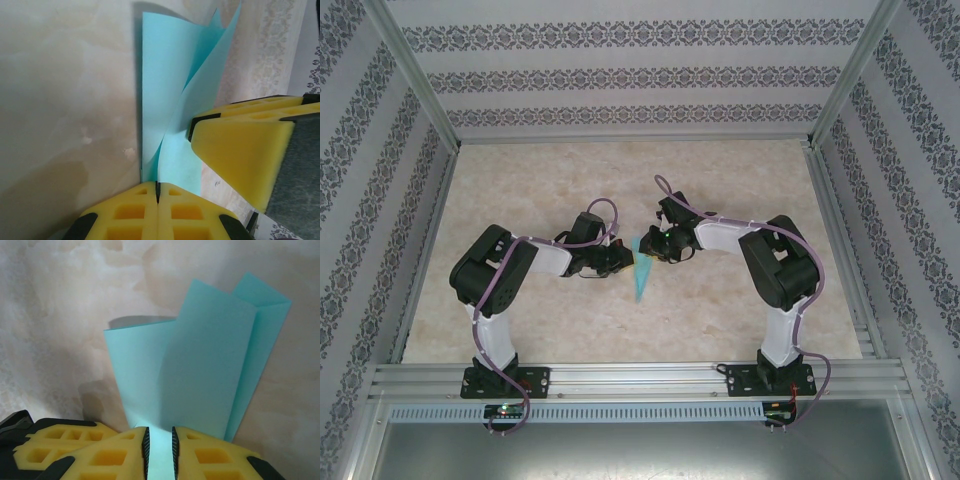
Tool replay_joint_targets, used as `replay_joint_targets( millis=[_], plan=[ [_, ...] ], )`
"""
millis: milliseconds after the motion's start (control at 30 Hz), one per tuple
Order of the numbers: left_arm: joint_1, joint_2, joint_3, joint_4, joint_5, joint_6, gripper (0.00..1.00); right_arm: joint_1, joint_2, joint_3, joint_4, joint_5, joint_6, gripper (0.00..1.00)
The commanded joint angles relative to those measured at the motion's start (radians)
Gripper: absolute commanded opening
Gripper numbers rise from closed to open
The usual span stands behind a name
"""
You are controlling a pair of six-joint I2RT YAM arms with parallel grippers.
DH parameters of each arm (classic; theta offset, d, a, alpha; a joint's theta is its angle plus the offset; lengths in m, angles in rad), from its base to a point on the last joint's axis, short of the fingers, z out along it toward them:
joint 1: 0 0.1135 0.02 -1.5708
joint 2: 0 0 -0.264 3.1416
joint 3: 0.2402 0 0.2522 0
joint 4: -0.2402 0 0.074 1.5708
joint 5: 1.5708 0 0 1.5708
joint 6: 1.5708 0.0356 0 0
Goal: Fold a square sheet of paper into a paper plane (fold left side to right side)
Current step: Fold the wing for the fifth time at the center of the table.
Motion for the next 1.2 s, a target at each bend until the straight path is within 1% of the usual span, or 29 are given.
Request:
replay_joint_targets(
  millis=[0,233,367,633,767,800,867,900,1033,1100,1167],
  plan=[
    [-0.014,0.027,-0.008,-0.035,-0.012,0.024,0.0,-0.004,0.023,0.007,-0.033,0.023,-0.026,0.21],
    [-0.014,0.022,-0.015,-0.014,-0.006,0.013,0.0,-0.01,0.041,-0.025,-0.048,0.025,-0.024,0.19],
    [-0.014,-0.018,-0.025,-0.022,-0.008,0.011,0.0,-0.015,0.048,-0.055,-0.045,0.028,-0.02,0.17],
    [-0.013,-0.144,-0.055,-0.117,-0.06,0.033,0.14,-0.027,0.056,-0.089,-0.032,0.024,-0.024,0.14],
    [-0.01,-0.22,-0.082,-0.162,-0.092,0.034,0.25,-0.025,0.059,-0.092,-0.033,0.028,-0.027,0.13],
    [-0.01,-0.244,-0.089,-0.184,-0.103,0.038,0.26,-0.027,0.057,-0.093,-0.032,0.03,-0.027,0.14],
    [-0.009,-0.289,-0.101,-0.216,-0.109,0.048,0.26,-0.027,0.057,-0.094,-0.028,0.029,-0.027,0.14],
    [-0.01,-0.314,-0.107,-0.218,-0.096,0.047,0.24,-0.027,0.056,-0.094,-0.026,0.027,-0.029,0.13],
    [-0.037,-0.376,-0.101,-0.201,0.003,0.008,0.19,-0.026,0.058,-0.089,-0.024,0.022,-0.027,0.14],
    [-0.066,-0.374,-0.077,-0.201,0.055,-0.016,0.18,-0.024,0.06,-0.087,-0.023,0.023,-0.027,0.14],
    [-0.09,-0.346,-0.049,-0.223,0.083,-0.043,0.15,-0.024,0.059,-0.086,-0.025,0.024,-0.027,0.13]
  ],
)
